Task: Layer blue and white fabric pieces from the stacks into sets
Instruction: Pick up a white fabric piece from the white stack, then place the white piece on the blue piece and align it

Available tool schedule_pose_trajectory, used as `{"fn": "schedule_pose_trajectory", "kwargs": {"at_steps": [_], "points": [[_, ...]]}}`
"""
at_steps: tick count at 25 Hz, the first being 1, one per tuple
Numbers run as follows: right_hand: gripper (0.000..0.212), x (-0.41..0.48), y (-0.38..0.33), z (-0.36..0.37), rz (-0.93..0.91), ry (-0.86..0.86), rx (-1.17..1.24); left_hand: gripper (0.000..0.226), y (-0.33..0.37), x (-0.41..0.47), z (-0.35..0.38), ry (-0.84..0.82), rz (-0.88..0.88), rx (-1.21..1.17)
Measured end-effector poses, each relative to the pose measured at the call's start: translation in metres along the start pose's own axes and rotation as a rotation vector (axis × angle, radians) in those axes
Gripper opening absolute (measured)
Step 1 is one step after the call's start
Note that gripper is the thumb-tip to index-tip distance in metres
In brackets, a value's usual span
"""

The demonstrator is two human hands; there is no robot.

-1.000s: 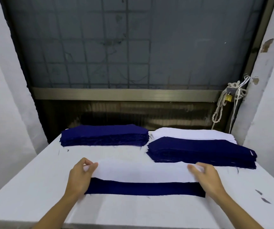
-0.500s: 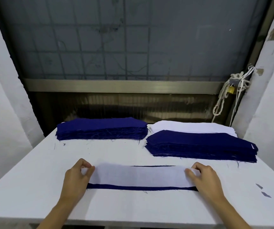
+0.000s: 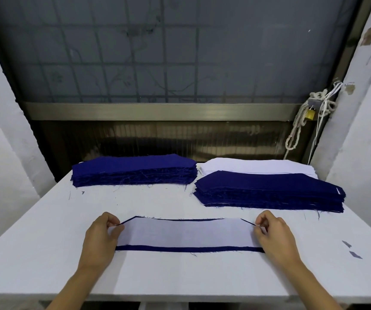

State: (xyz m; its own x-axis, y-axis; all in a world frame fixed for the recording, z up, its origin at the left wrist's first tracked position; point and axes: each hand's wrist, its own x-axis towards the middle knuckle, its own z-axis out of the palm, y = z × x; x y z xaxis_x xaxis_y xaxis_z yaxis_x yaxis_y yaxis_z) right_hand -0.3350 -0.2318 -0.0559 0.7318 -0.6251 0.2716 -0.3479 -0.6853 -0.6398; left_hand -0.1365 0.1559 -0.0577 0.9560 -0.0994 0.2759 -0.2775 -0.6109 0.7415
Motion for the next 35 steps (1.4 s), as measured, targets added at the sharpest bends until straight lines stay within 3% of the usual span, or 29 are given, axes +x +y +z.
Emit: {"fn": "schedule_pose_trajectory", "kwargs": {"at_steps": [7, 11, 15, 18, 25, 35], "points": [[0.035, 0.001, 0.000, 0.000, -0.052, 0.020, -0.040, 0.017, 0.000, 0.001, 0.000, 0.009, -0.031, -0.013], [0.040, 0.009, -0.005, -0.004, -0.056, -0.012, -0.090, 0.026, 0.003, 0.001, -0.002, -0.016, -0.027, 0.000], [0.030, 0.050, -0.031, -0.021, -0.124, -0.050, -0.131, 0.033, 0.039, 0.039, -0.004, -0.109, 0.098, 0.162], [0.019, 0.097, -0.052, -0.036, -0.123, -0.060, -0.136, 0.025, 0.091, 0.080, 0.007, -0.129, 0.221, 0.134], [0.007, 0.178, -0.064, -0.038, -0.079, -0.083, -0.156, 0.006, 0.199, 0.142, 0.090, -0.321, 0.248, -0.032], [0.010, 0.267, -0.022, 0.003, 0.000, -0.195, -0.261, 0.028, 0.238, 0.198, 0.236, -0.502, 0.235, 0.290]]}}
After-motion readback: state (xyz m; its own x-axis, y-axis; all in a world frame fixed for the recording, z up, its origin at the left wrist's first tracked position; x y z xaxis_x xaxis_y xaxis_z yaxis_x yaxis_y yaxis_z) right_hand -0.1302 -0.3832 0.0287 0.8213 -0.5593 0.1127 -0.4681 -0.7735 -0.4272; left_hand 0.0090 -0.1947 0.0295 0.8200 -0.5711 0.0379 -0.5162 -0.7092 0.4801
